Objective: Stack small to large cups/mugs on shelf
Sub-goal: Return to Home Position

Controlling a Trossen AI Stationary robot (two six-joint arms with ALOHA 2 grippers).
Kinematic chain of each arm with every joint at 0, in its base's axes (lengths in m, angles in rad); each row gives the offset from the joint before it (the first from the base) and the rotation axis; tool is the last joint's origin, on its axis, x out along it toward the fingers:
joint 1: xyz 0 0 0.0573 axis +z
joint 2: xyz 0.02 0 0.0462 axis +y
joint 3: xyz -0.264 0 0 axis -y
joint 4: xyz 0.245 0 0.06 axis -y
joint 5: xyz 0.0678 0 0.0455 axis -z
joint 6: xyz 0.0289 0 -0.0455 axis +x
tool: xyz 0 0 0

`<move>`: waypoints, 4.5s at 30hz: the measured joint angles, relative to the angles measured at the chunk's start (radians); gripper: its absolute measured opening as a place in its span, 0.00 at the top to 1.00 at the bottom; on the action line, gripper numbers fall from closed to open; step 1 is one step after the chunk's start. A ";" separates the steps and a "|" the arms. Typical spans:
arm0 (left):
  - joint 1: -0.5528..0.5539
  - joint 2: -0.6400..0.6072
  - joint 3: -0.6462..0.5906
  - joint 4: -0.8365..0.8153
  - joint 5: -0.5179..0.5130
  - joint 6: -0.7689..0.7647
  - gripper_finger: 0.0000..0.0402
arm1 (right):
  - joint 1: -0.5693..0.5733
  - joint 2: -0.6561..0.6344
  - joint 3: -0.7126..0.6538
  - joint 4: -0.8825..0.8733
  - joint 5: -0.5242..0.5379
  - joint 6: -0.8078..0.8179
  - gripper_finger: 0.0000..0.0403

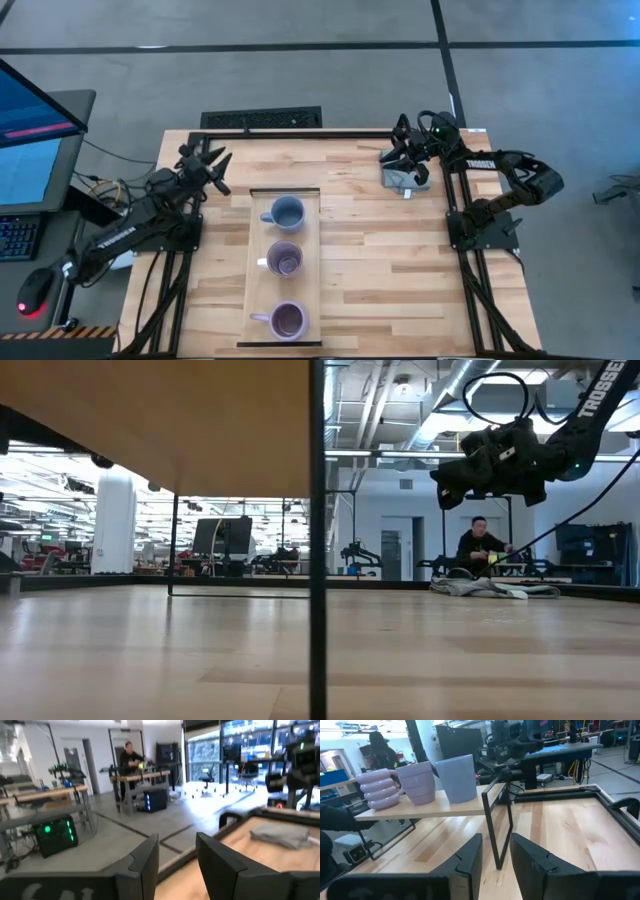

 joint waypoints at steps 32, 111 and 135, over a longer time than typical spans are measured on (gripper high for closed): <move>0.000 0.062 -0.116 -0.051 -0.019 -0.030 0.70 | -0.248 -0.127 -0.103 0.009 -0.115 -0.060 0.70; 0.000 -0.131 -0.119 -0.076 0.141 -0.049 0.70 | -0.056 -1.411 -0.360 -1.027 0.454 -0.079 0.70; 0.000 -0.131 -0.119 -0.076 0.140 -0.095 0.70 | -0.056 -1.410 -0.360 -1.049 1.077 0.286 0.70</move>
